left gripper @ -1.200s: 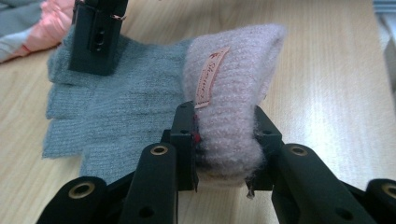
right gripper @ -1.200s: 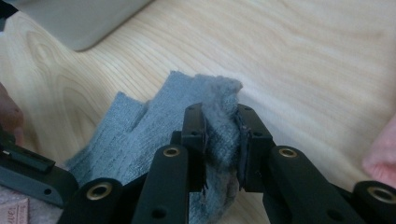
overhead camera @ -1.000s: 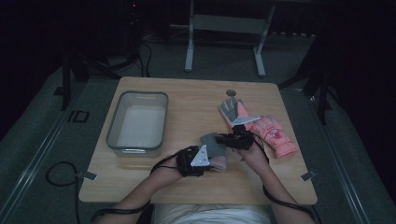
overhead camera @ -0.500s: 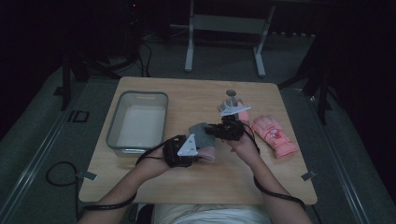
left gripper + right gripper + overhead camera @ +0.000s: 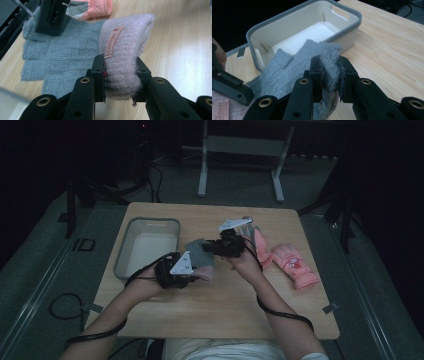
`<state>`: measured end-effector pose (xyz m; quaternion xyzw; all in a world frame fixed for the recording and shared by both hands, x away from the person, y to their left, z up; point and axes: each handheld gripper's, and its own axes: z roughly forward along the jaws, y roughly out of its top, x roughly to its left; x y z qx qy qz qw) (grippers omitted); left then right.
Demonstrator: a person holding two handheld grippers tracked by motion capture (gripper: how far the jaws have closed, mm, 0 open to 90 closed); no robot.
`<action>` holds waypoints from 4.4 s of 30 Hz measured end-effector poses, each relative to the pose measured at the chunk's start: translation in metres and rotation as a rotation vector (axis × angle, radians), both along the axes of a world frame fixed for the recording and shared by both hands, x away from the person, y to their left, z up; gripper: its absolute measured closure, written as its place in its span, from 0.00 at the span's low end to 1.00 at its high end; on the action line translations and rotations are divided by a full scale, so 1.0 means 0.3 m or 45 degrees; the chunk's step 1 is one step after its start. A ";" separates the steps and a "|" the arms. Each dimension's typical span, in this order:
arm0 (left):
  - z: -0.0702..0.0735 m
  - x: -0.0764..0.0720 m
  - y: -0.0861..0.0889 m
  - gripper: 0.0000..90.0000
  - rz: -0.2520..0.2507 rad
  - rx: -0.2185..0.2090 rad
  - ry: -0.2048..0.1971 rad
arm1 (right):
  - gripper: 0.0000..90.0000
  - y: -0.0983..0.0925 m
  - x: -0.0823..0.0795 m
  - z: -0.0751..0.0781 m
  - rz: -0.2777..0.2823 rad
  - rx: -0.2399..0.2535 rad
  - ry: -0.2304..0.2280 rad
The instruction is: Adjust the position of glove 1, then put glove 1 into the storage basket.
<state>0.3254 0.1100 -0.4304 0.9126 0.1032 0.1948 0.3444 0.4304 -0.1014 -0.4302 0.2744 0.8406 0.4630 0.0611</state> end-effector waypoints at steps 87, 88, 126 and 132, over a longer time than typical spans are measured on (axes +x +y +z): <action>-0.078 0.311 0.389 0.12 0.174 -0.006 0.507 | 0.32 0.340 0.162 -0.101 -0.022 -0.058 0.076; -0.078 0.311 0.389 0.12 0.174 -0.006 0.507 | 0.31 0.331 0.158 -0.098 -0.004 -0.050 0.080; -0.063 0.097 -0.094 0.12 -0.129 -0.017 0.362 | 0.15 -0.162 0.062 -0.062 -0.114 -0.038 -0.045; -0.114 0.066 -0.135 0.12 -0.155 0.005 0.376 | 0.40 -0.226 0.079 -0.062 -0.184 -0.045 -0.087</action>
